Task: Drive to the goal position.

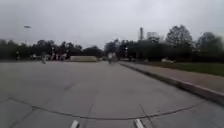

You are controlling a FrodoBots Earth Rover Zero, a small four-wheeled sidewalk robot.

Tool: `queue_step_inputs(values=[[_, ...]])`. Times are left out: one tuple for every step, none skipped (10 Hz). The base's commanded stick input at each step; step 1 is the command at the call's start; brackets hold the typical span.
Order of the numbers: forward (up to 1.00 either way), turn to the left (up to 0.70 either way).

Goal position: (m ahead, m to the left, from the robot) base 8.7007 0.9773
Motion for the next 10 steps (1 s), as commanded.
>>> queue_step_inputs(values=[[0.7,-0.05],[0.7,-0.05],[0.7,-0.05],[0.7,-0.05],[0.7,-0.05],[0.7,-0.05],[0.7,-0.05],[0.7,-0.05],[0.7,-0.05],[0.7,-0.05]])
